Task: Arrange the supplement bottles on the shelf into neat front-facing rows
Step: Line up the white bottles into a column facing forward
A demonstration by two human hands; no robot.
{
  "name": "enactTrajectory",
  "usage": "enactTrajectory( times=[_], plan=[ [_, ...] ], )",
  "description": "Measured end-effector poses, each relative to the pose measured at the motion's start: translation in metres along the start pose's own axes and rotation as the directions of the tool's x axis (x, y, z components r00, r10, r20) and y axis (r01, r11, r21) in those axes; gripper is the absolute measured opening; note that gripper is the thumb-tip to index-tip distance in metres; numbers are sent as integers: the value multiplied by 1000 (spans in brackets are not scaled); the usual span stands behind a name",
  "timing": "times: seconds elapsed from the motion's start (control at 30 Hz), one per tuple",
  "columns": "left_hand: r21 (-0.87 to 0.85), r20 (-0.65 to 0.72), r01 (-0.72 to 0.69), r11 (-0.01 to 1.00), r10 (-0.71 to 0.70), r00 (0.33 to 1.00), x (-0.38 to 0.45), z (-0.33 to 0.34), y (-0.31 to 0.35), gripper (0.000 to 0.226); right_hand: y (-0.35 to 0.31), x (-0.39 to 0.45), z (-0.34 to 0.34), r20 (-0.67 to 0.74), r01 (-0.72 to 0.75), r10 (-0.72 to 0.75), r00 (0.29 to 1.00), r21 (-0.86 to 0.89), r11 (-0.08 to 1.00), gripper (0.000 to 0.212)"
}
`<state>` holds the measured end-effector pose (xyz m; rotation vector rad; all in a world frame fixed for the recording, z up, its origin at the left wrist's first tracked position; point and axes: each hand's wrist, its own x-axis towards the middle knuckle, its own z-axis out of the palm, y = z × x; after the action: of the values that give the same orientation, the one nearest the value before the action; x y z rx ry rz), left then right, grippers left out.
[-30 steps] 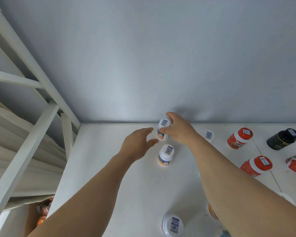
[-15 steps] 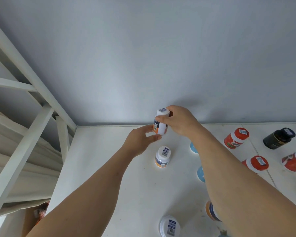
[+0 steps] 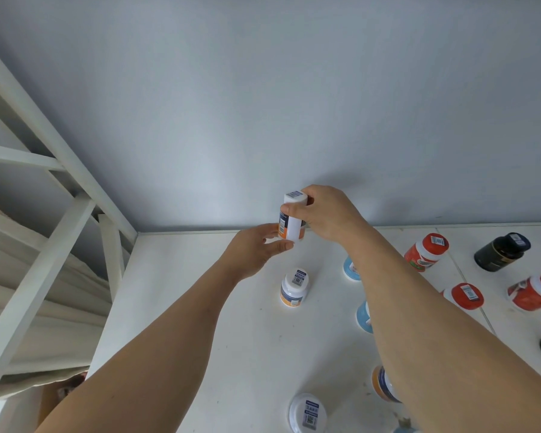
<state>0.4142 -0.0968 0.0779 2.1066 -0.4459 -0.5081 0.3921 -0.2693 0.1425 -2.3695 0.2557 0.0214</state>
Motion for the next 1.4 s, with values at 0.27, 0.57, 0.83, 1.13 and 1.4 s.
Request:
enactTrajectory(
  times=[0.27,0.57,0.83,1.13,1.4],
  plan=[
    [458,-84,42,888,-4,996,0,12,-9,56,26,-1,22,70,-36,30,997,78,996,30],
    [632,-33,-20,775,52,998,-11,20,-8,47,51,-8,49,132,-87,76,988,86,992,37],
    [753,-88,-45,657,169,982,-26,10,12,36,31,-26,24,-3,39,-39,999,-45,998,45],
    [890,-89,-112,442,409,908,-70,9,55,31,17,-82,-10,77,286,-287,955,-505,815,32],
    [910,-99,-123,396,495,863,-144,37,84,30,16,-164,-32,24,335,-379,925,-521,785,30]
  ],
)
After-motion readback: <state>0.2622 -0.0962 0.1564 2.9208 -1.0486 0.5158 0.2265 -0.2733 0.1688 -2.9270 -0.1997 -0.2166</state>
